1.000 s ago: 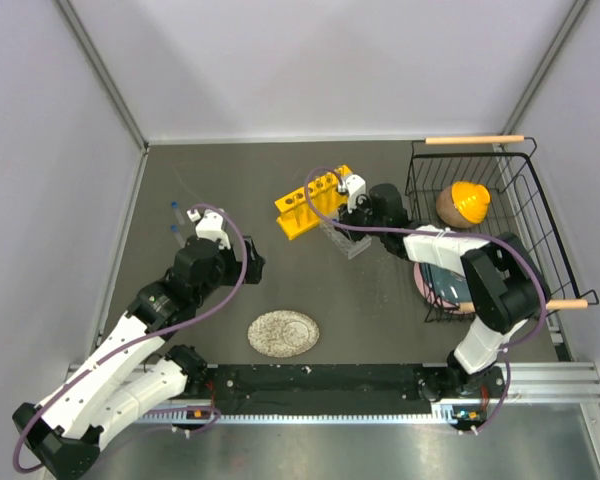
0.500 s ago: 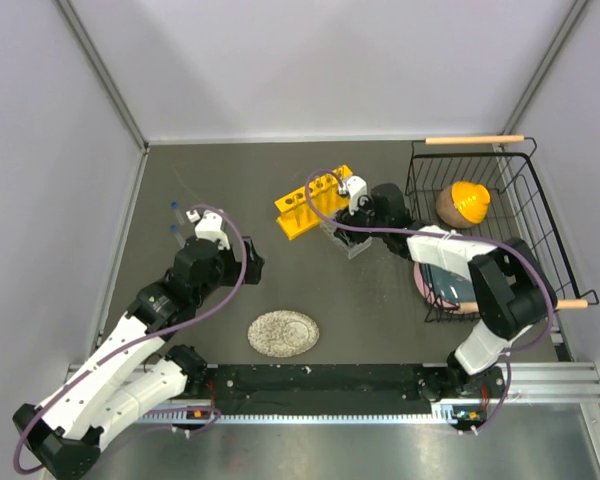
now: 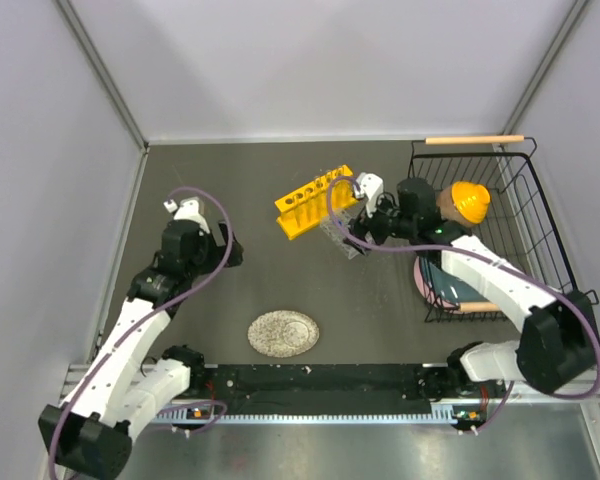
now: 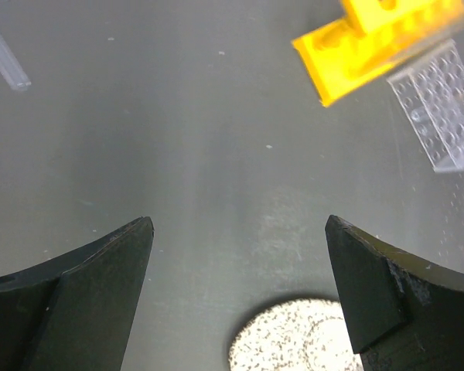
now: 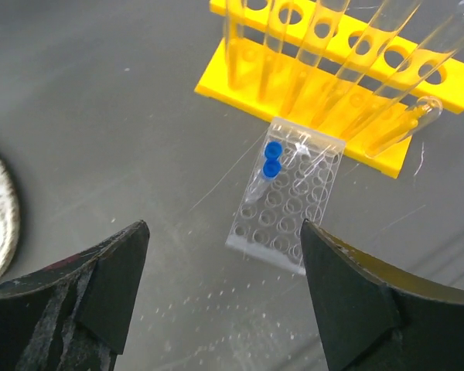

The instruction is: Organize the chemistry lab equipment

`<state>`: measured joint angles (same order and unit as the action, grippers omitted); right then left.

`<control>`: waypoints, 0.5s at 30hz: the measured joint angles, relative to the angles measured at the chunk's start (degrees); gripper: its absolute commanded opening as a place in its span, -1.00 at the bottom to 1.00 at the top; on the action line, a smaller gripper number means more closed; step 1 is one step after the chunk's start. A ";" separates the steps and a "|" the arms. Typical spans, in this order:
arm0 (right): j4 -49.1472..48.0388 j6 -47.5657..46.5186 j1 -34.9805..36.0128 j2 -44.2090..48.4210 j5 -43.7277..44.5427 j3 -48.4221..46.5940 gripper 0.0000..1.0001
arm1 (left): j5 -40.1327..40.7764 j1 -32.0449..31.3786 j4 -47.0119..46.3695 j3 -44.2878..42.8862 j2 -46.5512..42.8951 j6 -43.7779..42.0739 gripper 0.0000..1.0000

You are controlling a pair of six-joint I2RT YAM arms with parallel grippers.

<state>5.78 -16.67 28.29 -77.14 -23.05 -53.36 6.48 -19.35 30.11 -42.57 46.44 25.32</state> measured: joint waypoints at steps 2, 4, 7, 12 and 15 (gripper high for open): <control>3.80 -1.14 -1.20 2.95 -2.56 -0.11 0.72 | -2.29 4.81 -0.04 -0.50 1.90 -0.11 0.97; 7.34 -1.88 -2.99 5.14 -5.77 -0.68 0.81 | -5.18 10.62 -0.20 -1.38 4.74 -0.24 0.97; 11.56 -2.84 -6.23 8.79 -10.99 -0.87 0.92 | -8.22 17.99 -0.76 -2.80 10.54 -0.20 0.96; 14.58 -4.70 -10.51 15.45 -18.58 1.07 0.98 | -10.60 26.45 -2.58 -5.57 21.66 -0.15 0.96; 15.58 -5.42 -12.24 17.49 -21.35 2.89 0.97 | -11.39 29.59 -3.63 -8.57 29.57 -0.28 0.94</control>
<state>21.37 -22.09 16.05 -59.66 -44.40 -50.48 -4.91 10.24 26.48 -51.13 76.01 25.04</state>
